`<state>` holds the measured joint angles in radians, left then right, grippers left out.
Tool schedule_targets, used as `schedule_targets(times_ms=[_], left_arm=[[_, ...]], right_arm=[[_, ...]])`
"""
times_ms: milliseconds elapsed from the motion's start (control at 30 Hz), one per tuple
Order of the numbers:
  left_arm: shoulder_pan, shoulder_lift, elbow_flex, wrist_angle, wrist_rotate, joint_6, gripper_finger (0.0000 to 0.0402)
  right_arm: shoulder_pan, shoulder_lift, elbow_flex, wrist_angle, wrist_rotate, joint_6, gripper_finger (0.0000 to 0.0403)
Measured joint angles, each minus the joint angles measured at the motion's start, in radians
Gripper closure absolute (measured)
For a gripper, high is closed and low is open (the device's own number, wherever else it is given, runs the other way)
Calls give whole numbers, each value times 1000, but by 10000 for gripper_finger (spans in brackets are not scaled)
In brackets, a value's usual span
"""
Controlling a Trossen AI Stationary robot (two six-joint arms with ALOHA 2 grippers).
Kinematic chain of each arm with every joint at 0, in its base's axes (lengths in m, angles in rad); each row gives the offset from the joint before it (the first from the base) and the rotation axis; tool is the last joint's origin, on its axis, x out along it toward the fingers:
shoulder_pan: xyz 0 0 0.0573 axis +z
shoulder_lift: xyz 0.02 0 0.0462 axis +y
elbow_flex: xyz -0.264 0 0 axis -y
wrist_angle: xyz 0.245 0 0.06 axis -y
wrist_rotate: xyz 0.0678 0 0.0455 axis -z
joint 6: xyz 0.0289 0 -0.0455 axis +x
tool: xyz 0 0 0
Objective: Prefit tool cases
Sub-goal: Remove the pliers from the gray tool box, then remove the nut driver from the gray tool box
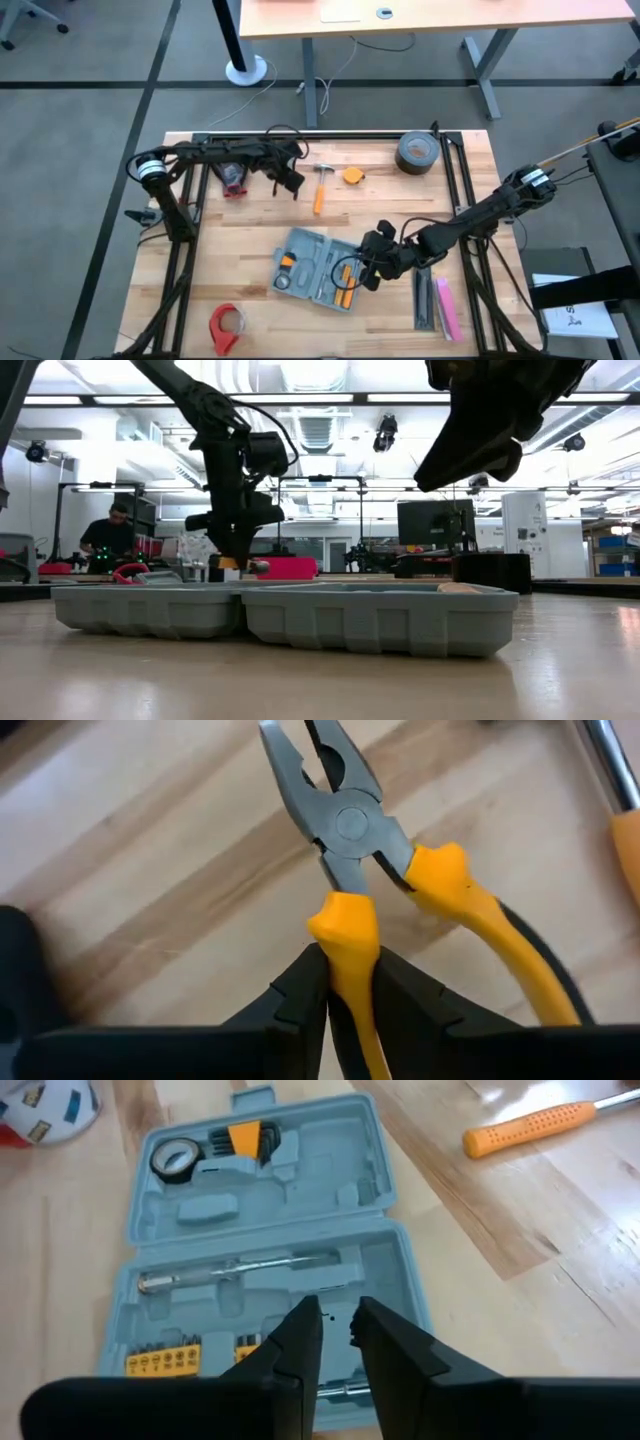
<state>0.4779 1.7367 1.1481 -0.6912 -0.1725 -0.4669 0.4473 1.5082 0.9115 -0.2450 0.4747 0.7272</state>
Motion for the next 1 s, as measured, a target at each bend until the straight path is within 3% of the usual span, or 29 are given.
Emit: schedule_targets(times_ms=[367, 800, 1000], left_arm=[[5, 1, -6, 38, -55, 8, 328], [4, 1, -24, 44, -50, 5, 215], [-22, 1, -24, 43, 81, 5, 195]], right_arm=[[7, 0, 0, 1, 0, 46, 345], [11, 0, 0, 24, 5, 37, 341], [11, 0, 0, 24, 23, 34, 350]])
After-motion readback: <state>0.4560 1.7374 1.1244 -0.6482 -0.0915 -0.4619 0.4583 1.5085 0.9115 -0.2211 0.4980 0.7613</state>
